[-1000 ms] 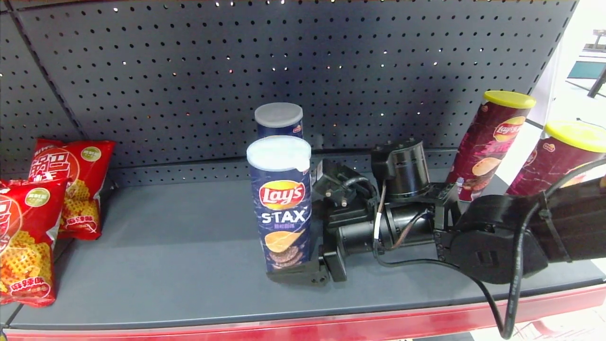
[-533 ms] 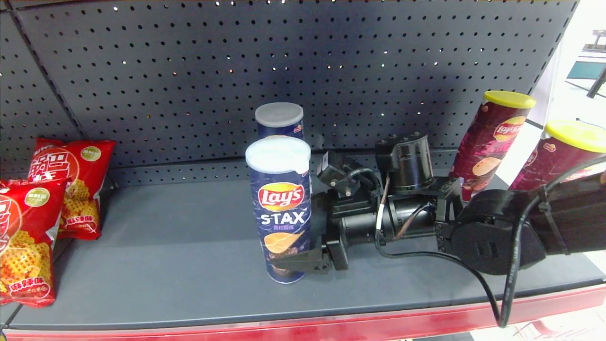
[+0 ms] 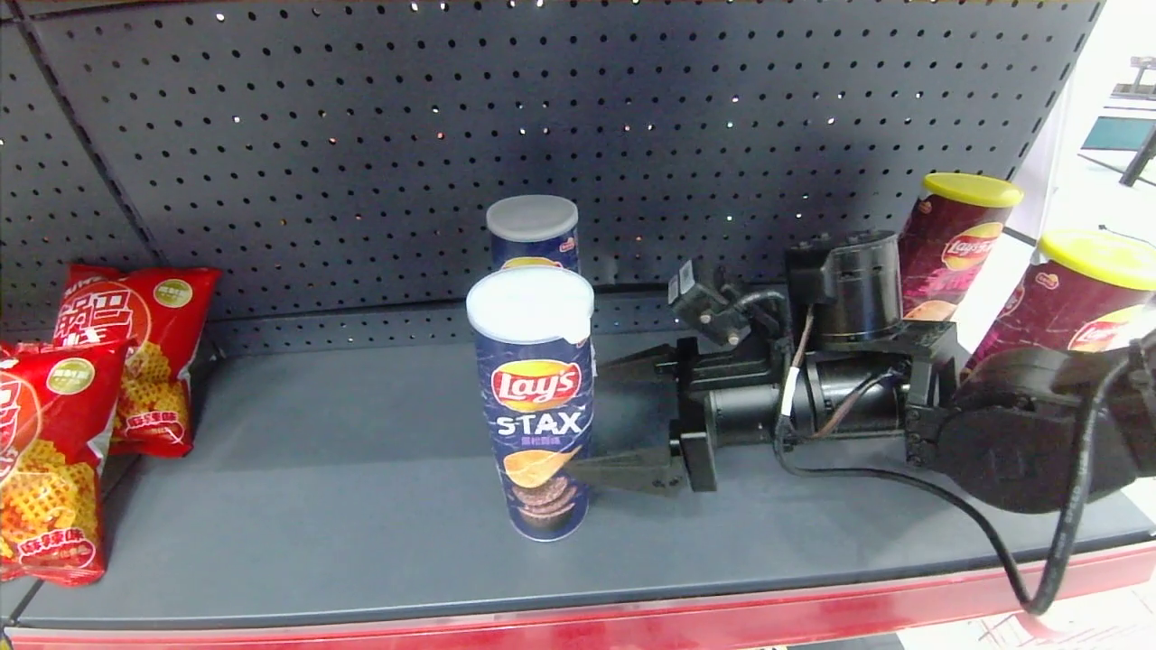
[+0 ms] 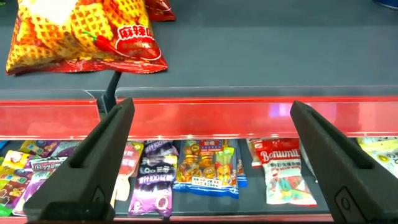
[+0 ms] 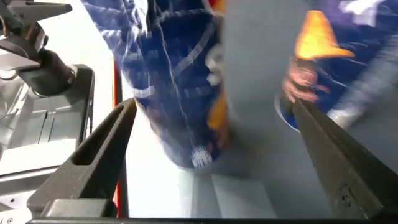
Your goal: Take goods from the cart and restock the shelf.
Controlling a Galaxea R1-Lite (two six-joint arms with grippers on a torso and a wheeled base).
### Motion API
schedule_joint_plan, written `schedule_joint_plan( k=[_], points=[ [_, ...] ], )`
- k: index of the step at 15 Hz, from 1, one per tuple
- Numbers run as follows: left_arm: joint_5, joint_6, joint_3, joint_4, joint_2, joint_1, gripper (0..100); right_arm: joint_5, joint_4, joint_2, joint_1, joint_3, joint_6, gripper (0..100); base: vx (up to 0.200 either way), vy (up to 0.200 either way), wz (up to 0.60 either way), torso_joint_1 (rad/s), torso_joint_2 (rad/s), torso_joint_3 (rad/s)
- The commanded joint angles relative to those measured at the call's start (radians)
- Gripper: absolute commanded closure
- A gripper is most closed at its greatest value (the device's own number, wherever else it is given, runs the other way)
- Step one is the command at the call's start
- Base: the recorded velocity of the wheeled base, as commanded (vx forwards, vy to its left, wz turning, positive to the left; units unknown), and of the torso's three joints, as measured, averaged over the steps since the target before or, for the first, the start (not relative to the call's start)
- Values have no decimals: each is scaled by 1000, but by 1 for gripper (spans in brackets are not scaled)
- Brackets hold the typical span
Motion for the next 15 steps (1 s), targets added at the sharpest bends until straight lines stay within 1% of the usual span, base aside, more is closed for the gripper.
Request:
schedule_joint_plan(
  k=[1, 4, 7, 9, 11, 13, 14, 15],
  points=[
    [1, 0, 0, 0, 0, 0, 0, 3, 0, -51, -13, 20, 0, 0, 0, 0, 0, 0, 0, 0],
    [1, 0, 0, 0, 0, 2, 0, 3, -1, -104, -30, 16, 6, 0, 0, 0, 0, 0, 0, 0],
    [1, 0, -1, 0, 0, 0, 0, 1, -1, -185, -42, -18, 17, 0, 0, 0, 0, 0, 0, 0],
    [1, 0, 0, 0, 0, 0, 0, 1, -3, -263, -44, -55, 37, 0, 0, 0, 0, 0, 0, 0],
    [1, 0, 0, 0, 0, 0, 0, 0, -3, -390, -44, -66, 84, 0, 0, 0, 0, 0, 0, 0],
    [1, 0, 0, 0, 0, 0, 0, -13, 6, -532, -47, -30, 133, 0, 0, 0, 0, 0, 0, 0],
    [1, 0, 0, 0, 0, 0, 0, -36, 6, -651, -84, 29, 190, 0, 0, 0, 0, 0, 0, 0],
    [1, 0, 0, 0, 0, 0, 0, -51, 2, -708, -113, 65, 210, 0, 0, 0, 0, 0, 0, 0]
  ],
)
